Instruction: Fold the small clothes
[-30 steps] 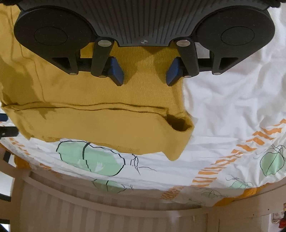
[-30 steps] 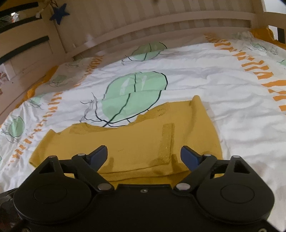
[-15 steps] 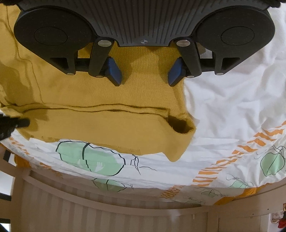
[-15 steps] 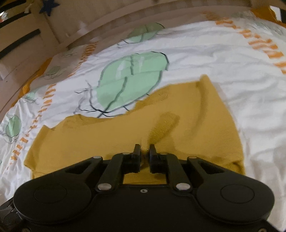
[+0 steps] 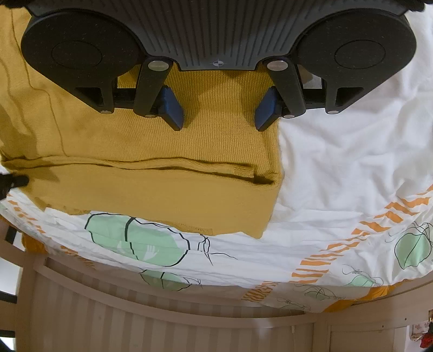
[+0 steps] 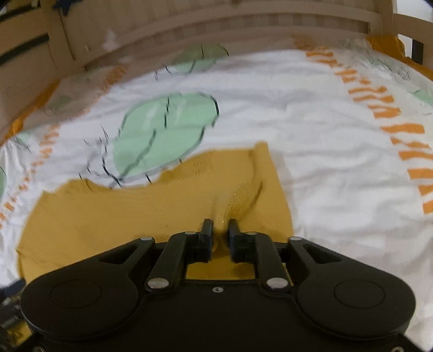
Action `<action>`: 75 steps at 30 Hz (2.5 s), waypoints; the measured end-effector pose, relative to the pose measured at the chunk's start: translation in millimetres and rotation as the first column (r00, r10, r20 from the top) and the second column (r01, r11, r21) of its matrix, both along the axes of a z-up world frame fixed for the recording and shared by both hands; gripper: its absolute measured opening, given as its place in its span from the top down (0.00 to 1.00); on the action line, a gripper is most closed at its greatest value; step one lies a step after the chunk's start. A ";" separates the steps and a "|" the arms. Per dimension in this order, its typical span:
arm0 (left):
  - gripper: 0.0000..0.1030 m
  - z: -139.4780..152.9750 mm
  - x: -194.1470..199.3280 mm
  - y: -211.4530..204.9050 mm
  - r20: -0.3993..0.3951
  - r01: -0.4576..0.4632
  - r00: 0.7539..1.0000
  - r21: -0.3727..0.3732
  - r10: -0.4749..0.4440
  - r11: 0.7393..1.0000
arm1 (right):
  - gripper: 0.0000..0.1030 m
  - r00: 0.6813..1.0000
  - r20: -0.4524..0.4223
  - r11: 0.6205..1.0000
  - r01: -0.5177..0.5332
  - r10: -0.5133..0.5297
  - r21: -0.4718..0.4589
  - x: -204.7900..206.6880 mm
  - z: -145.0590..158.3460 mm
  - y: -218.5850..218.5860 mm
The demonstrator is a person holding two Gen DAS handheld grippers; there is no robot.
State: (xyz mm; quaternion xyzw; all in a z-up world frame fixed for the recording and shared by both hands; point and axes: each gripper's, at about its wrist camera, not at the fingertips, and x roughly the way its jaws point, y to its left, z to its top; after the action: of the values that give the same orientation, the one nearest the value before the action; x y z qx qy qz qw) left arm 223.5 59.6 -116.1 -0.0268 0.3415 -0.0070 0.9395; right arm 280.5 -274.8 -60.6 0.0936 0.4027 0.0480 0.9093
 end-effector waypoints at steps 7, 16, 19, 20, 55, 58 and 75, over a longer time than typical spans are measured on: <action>0.44 -0.6 -0.4 -0.6 -0.001 0.001 1.000 0.003 -0.001 1.000 | 0.49 1.000 0.016 1.000 0.016 -0.016 -0.015 -12.9 -9.8 -3.8; 0.44 -0.4 -0.3 -1.4 -0.002 0.002 1.000 0.007 -0.002 1.000 | 0.32 0.996 0.091 0.999 0.020 -0.018 -0.025 -45.6 6.6 2.9; 0.44 -0.3 -0.3 -1.6 -0.003 0.003 1.000 0.011 -0.003 1.000 | 0.32 0.994 0.105 0.999 0.001 0.004 -0.044 -53.2 6.9 7.7; 0.44 -0.2 0.0 -1.4 -0.003 0.003 1.000 0.012 -0.003 1.000 | 0.32 0.994 0.107 0.999 -0.004 0.009 -0.050 -52.5 7.5 8.0; 0.44 0.0 0.5 -1.5 -0.004 0.005 1.000 0.010 -0.005 1.000 | 0.41 0.989 0.145 1.000 0.001 -0.001 -0.003 -15.8 8.5 -2.4; 0.44 0.0 0.5 -1.5 -0.005 0.005 1.000 0.009 -0.005 1.000 | 0.42 0.997 0.078 1.000 0.029 -0.030 0.007 -10.1 -4.5 -7.1; 0.43 0.7 1.6 -1.7 -0.011 0.008 1.000 0.009 -0.008 1.000 | 0.43 0.980 0.003 0.979 0.199 -0.199 -0.048 49.9 -16.9 -32.4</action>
State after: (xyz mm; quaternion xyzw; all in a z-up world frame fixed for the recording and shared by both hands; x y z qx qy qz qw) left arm 225.1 57.8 -115.3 -0.0212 0.3467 -0.0092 0.9377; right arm 330.5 -307.2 -77.5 0.1115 0.3930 -0.0527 0.9112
